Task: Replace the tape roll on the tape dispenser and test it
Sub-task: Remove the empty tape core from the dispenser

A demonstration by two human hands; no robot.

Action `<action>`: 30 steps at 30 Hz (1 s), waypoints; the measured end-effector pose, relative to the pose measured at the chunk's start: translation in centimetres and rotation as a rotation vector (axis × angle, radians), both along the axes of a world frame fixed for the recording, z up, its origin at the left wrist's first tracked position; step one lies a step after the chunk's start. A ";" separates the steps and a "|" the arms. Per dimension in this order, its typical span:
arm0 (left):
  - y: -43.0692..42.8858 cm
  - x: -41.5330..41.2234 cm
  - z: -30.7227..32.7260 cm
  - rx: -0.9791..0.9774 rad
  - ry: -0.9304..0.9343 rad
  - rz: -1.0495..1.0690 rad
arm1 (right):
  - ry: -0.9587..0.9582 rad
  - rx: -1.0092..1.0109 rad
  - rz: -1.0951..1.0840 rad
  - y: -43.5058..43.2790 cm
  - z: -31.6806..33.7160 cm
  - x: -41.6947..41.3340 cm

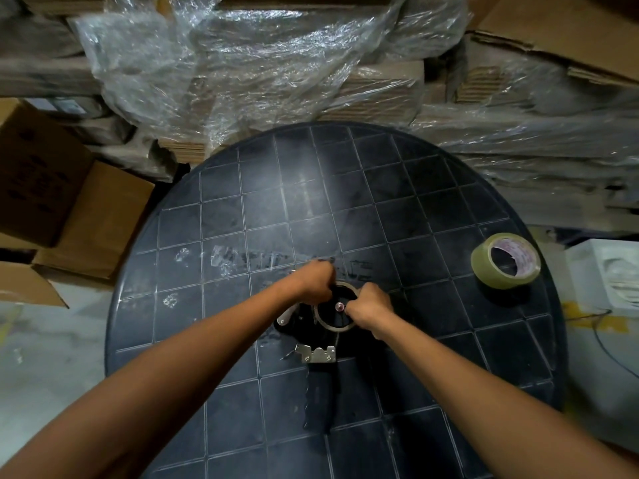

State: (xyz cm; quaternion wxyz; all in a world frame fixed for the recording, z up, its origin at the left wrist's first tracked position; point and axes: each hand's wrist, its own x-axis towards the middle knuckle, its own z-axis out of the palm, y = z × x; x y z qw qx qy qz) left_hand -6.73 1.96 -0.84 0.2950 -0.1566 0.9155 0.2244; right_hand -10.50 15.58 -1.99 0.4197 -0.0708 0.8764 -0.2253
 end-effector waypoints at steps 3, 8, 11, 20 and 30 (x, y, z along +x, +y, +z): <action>0.0 0.7 -0.4 0.049 0.053 0.060 | 0.010 0.006 -0.019 0.0 0.0 0.2; -0.4 0.5 -0.6 0.125 -0.014 0.054 | 0.038 0.017 -0.011 -0.2 -0.5 0.5; -0.8 0.0 -0.6 0.154 -0.050 0.054 | 0.062 0.027 -0.011 -0.3 -0.6 0.6; -0.5 1.7 -0.3 0.126 0.144 0.138 | 0.126 -0.010 0.027 0.2 0.8 0.5; 3.8 11.9 -3.3 0.126 0.745 0.903 | 0.213 0.096 0.816 -2.1 3.8 1.2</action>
